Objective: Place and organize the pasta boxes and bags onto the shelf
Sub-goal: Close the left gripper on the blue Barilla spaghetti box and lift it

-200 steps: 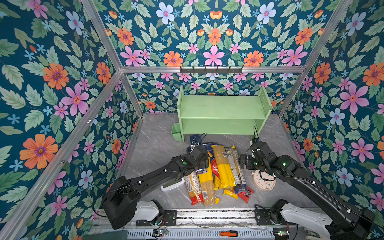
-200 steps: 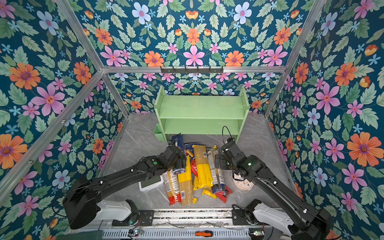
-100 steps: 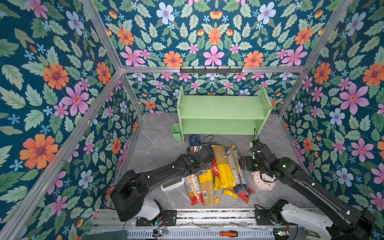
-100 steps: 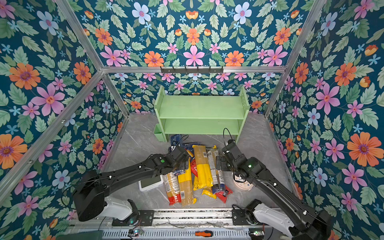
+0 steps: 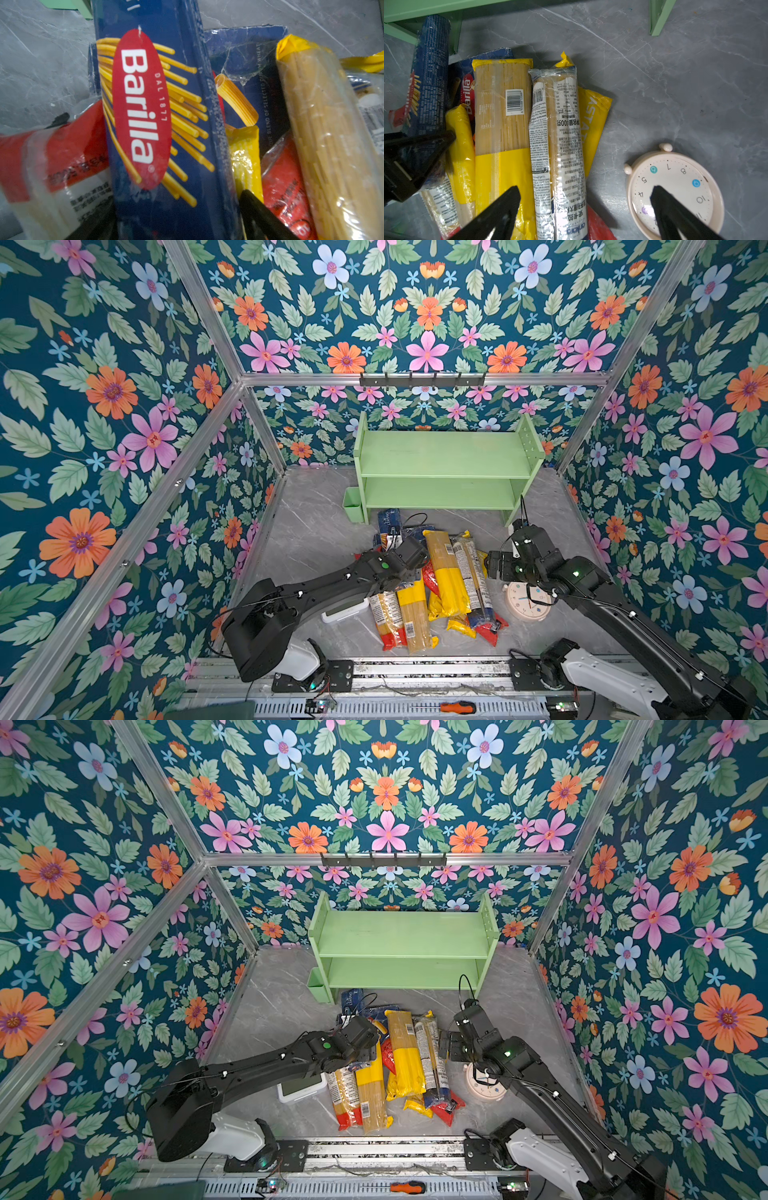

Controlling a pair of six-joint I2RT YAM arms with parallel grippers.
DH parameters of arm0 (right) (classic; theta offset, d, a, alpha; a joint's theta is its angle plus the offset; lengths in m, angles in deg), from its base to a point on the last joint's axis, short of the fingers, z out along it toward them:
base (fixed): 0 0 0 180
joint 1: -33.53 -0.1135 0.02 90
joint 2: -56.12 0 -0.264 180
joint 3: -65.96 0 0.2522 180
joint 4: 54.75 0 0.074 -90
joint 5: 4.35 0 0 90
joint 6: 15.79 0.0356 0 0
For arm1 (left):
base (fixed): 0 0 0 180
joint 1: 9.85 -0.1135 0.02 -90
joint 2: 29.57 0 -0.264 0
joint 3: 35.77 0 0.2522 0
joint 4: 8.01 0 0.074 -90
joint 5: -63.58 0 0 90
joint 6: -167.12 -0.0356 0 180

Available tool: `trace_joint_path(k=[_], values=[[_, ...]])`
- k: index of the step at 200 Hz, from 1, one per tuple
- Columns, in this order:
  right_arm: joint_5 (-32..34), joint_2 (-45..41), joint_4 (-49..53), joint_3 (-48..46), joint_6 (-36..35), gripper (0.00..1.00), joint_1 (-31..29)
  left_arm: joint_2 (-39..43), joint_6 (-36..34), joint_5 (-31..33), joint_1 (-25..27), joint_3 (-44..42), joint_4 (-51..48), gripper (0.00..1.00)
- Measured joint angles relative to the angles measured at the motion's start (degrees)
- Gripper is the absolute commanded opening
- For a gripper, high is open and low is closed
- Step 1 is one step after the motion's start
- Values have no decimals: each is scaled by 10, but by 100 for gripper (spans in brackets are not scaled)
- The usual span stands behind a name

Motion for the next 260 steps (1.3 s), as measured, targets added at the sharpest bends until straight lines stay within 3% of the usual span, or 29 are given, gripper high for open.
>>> trace_joint_path(k=[52,95,171,260], values=[[-5,4,0,8,-5,99,1,-9,6,6,3,6,3,47],[-13,5,0,15,-5,99,1,1,1,8,3,10,-10,34],[-14,10,0,24,-5,99,1,62,-33,-31,4,14,-79,23],[-14,26,0,31,-4,99,1,71,-90,-22,5,48,-155,24]])
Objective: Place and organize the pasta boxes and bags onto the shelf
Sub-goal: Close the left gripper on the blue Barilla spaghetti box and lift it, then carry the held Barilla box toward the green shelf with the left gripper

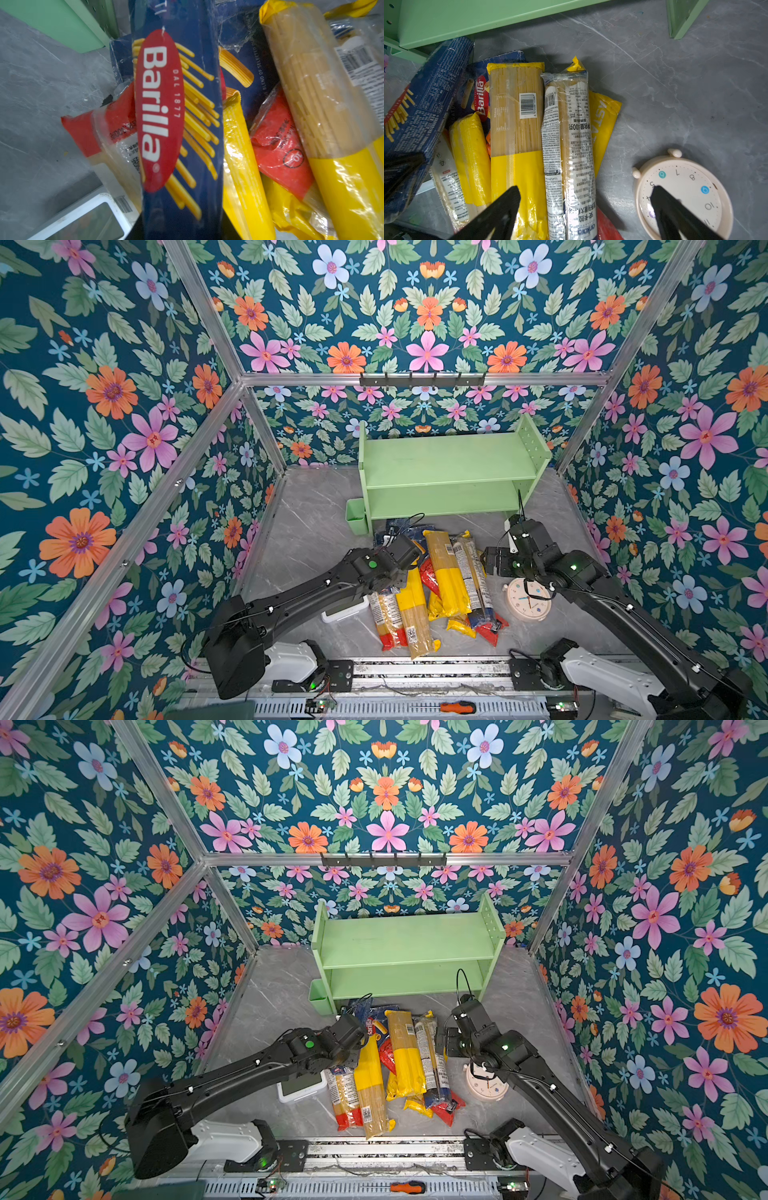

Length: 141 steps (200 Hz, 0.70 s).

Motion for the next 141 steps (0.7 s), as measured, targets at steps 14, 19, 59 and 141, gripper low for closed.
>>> trace_joint_path(k=[14,19,59,141], values=[[0,3,0,4,0,99,0,-9,-10,0,0,16,-16,22],[0,4,0,6,0,99,0,-13,-12,0,0,24,-24,21],[0,12,0,10,0,99,0,-23,-38,-2,-1,79,-88,20],[-3,33,-1,17,0,99,0,7,-69,-18,0,102,-175,21]])
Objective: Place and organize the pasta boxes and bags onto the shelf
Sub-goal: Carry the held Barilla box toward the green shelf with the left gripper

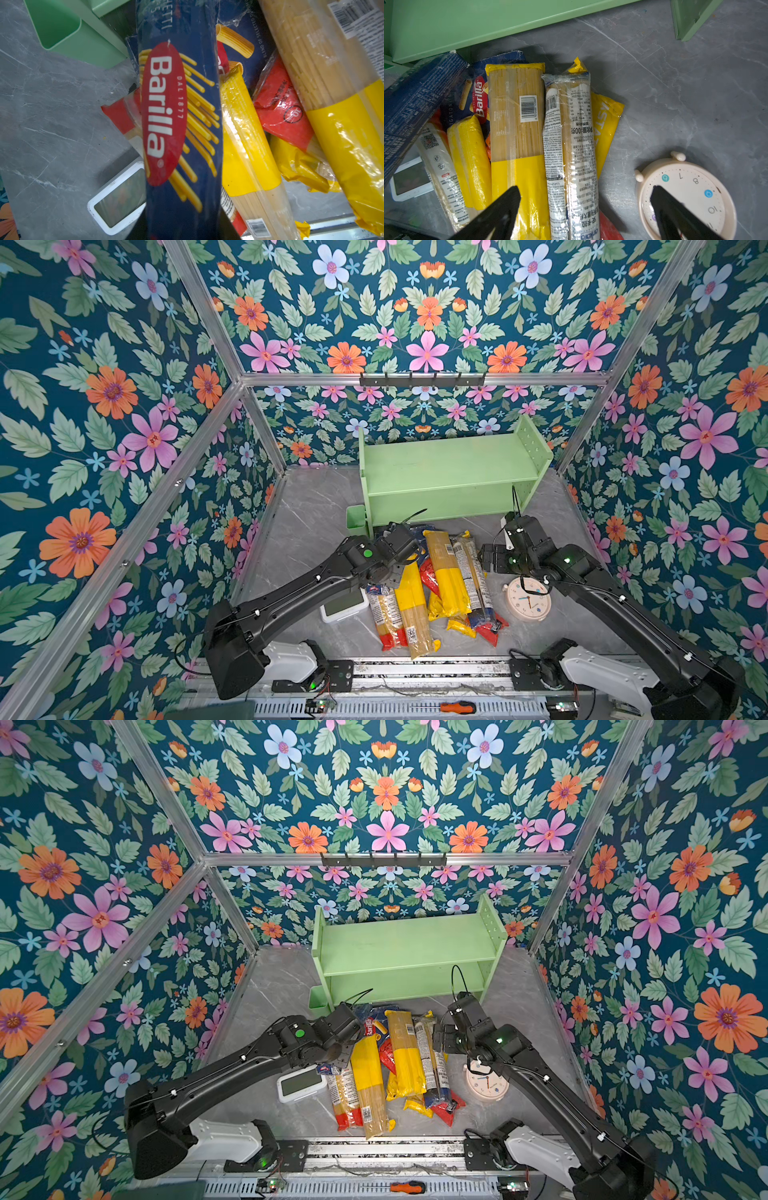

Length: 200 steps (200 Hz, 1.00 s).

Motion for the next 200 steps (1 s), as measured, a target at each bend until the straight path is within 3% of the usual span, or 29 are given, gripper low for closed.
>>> trace_joint_path(k=[40,102,200], values=[[-9,10,-2,0,0,99,0,-22,-17,7,-5,23,-18,12],[-10,9,0,2,0,99,0,-35,-45,-12,-6,43,-37,9],[-15,22,-4,8,0,99,0,33,-31,1,-5,65,-94,9]])
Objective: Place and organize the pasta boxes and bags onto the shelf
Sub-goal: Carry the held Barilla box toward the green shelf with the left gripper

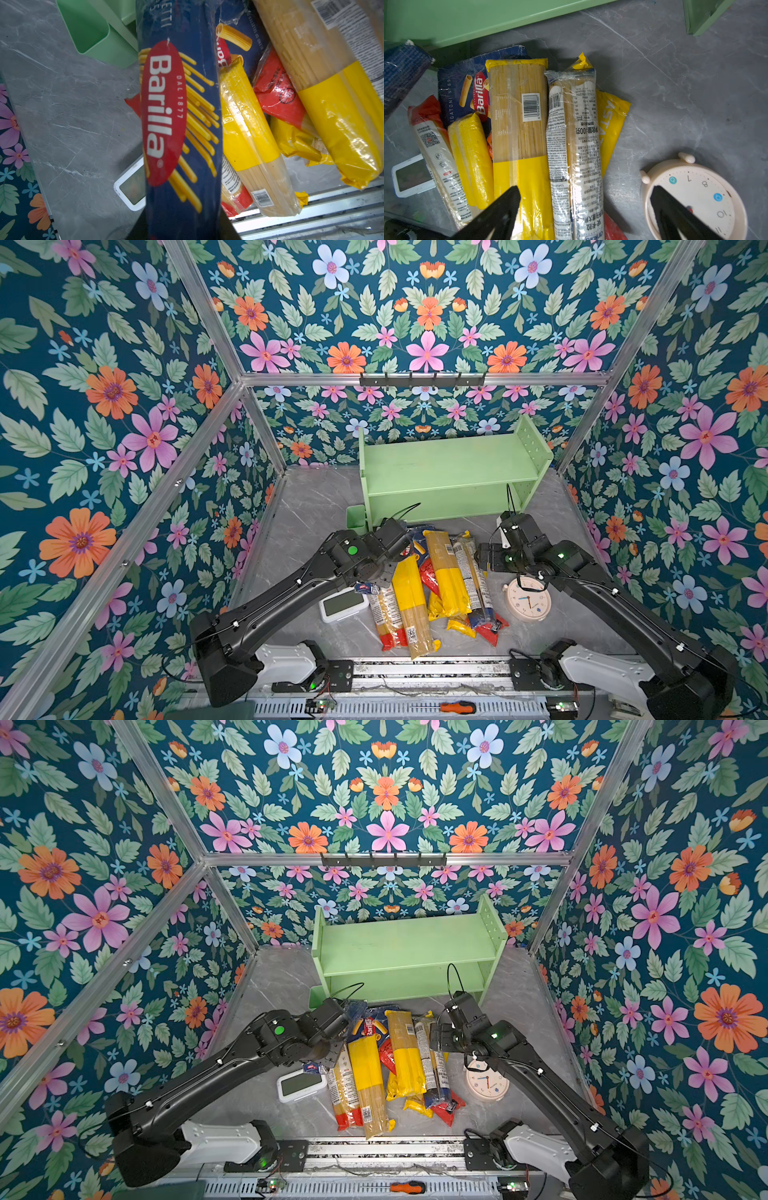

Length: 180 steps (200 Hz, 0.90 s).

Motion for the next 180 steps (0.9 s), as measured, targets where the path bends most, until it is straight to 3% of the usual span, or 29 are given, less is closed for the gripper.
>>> trace_joint_path(k=[49,180], values=[[0,-9,1,0,0,99,0,8,8,34,-1,-13,2,5],[0,-5,-1,-3,0,99,0,37,31,52,0,-56,25,3]])
